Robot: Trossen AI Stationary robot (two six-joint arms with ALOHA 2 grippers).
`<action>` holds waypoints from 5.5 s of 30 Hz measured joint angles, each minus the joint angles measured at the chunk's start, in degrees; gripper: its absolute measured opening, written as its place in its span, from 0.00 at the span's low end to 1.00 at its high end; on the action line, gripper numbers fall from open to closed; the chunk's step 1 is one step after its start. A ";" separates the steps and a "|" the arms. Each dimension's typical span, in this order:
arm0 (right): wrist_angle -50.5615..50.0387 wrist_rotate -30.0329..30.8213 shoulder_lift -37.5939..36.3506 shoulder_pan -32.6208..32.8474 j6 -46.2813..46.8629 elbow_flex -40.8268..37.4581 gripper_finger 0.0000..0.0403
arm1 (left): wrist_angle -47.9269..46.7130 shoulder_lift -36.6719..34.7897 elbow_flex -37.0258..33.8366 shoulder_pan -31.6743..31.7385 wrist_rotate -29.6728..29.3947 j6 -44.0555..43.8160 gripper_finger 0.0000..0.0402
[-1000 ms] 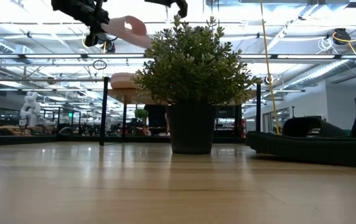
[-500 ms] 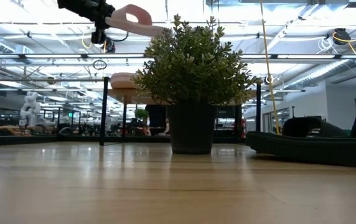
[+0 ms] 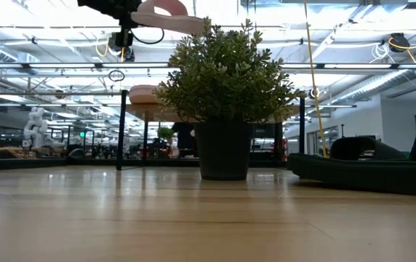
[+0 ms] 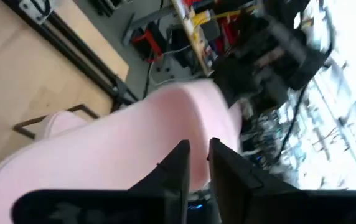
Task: Pick and place slides into the shelf
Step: Put the pink slipper on the shelf
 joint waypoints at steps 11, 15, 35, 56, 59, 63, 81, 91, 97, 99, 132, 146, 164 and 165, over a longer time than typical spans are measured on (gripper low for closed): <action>4.92 2.93 2.57 0.24 -12.59 -0.02 0.34 | 3.19 0.02 0.00 -3.85 -0.21 -5.40 0.04; 6.81 4.12 3.80 0.28 -16.09 -0.04 0.38 | 4.91 0.02 0.00 -4.45 0.00 -7.44 0.04; 9.60 10.81 4.33 -1.70 -20.51 -0.02 0.17 | 6.29 0.04 0.00 -8.76 -0.72 -9.91 0.04; 10.78 37.07 4.35 -1.66 -10.26 -0.02 0.00 | 36.04 0.02 0.00 -1.07 -1.68 -24.77 0.42; 11.15 38.90 5.23 -2.13 -5.96 0.02 0.00 | 41.67 0.02 0.00 -0.61 -1.77 -27.94 0.43; 10.87 38.67 7.07 -2.98 -1.43 0.02 0.00 | 46.17 0.01 0.00 -0.60 -1.83 -29.97 0.43; -3.88 20.72 9.96 -12.36 33.79 0.03 0.00 | 46.69 0.00 0.00 -0.72 -1.59 -29.36 0.44; -5.01 21.68 12.34 -14.49 40.06 0.00 0.00 | 46.71 0.00 0.00 -0.61 -1.83 -29.38 0.44; -6.04 20.59 14.32 -15.13 47.95 0.04 0.00 | 46.71 0.00 0.00 -0.61 -2.52 -28.09 0.44; -7.93 20.45 14.59 -15.41 50.58 -0.02 0.00 | 46.71 0.00 0.00 -0.61 -3.19 -28.00 0.44; -11.23 19.10 19.37 -15.52 63.73 -0.01 0.00 | 46.71 0.00 0.00 -0.61 -6.09 -26.01 0.44; -9.34 19.91 20.85 -15.55 63.78 0.00 0.00 | 46.71 0.00 0.00 -0.61 -6.09 -24.85 0.44; -6.61 16.09 20.87 -15.82 63.26 0.00 0.01 | 46.71 0.00 0.00 -0.61 -6.09 -24.90 0.44; -6.53 15.55 20.87 -15.82 63.28 0.00 0.01 | 46.70 0.00 0.00 -0.61 -6.09 -24.90 0.44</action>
